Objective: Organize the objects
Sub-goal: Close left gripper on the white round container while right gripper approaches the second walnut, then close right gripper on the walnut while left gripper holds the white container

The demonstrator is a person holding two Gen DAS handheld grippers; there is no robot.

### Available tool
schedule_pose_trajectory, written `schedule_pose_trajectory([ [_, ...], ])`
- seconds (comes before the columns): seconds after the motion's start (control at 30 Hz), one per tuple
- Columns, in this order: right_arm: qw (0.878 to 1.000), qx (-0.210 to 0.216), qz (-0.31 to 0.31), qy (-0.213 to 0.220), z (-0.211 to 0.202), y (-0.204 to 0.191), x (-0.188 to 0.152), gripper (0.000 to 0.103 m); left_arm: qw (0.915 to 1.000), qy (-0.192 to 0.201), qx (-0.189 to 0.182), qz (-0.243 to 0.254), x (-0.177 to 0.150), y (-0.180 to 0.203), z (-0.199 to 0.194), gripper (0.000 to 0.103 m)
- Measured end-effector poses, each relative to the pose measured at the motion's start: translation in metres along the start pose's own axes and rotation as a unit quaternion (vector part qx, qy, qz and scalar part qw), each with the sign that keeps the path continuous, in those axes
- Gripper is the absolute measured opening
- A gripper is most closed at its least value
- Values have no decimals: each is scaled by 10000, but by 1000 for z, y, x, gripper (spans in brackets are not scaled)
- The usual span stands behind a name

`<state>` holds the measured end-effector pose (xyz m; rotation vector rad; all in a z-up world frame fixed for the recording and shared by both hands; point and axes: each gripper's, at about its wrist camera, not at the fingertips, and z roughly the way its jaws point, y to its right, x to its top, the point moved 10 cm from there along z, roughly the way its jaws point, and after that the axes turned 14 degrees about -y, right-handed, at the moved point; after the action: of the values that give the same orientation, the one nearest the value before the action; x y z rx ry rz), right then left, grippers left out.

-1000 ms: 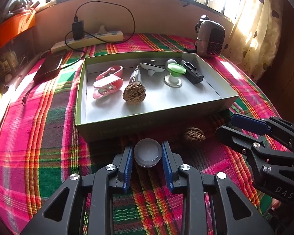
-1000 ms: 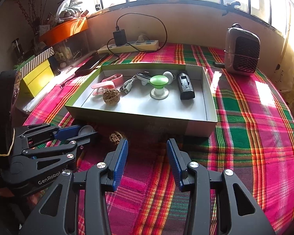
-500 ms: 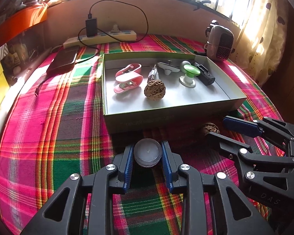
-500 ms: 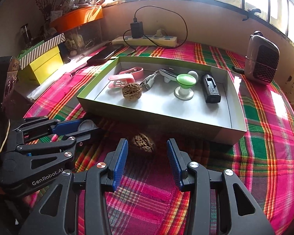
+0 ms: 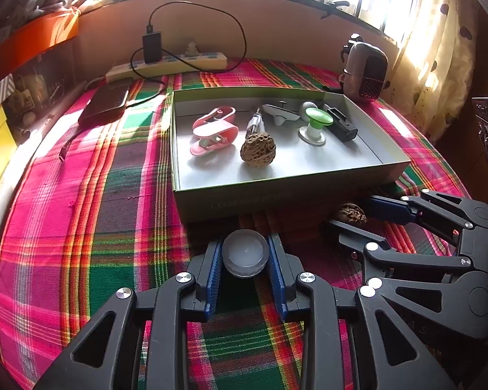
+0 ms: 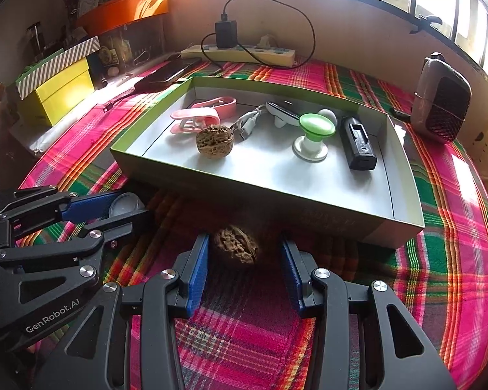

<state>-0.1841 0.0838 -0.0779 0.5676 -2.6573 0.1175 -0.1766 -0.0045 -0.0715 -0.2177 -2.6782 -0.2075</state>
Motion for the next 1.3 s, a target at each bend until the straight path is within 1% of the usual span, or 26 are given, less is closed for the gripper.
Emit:
schedule_pose_trajectory([
  [0.03,10000,-9,10,7,0,0,1,43,10000,0,-2,-1,0,0,0,26],
  [0.1,9999,-131,93,-21,2,5,1,58,10000,3,-24,-14,0,0,0,26],
  [0.17,9997,-49,235,-45,3,11,2,63,10000,4,-33,-20,0,1,0,26],
  [0.27,9998,-113,176,-45,3,10,2,63,10000,2,-25,-18,0,0,0,26],
  [0.67,9998,-77,191,-37,3,11,2,62,10000,3,-24,-19,0,1,0,26],
  [0.77,9997,-90,210,-28,3,11,2,59,10000,3,-23,-18,0,0,0,26],
  [0.8,9997,-93,222,-19,2,12,2,54,10000,3,-24,-20,0,0,0,26],
  [0.87,9996,-104,253,4,1,13,1,48,10000,3,-20,-17,0,0,0,26],
  [0.93,9996,-96,253,8,0,13,1,46,10000,3,-18,-16,1,0,0,26],
  [1.0,9996,-100,248,20,0,12,1,40,10000,3,-24,-19,1,0,0,26],
  [1.3,9998,-67,200,39,-1,9,1,29,10000,5,-25,-20,0,0,0,26],
])
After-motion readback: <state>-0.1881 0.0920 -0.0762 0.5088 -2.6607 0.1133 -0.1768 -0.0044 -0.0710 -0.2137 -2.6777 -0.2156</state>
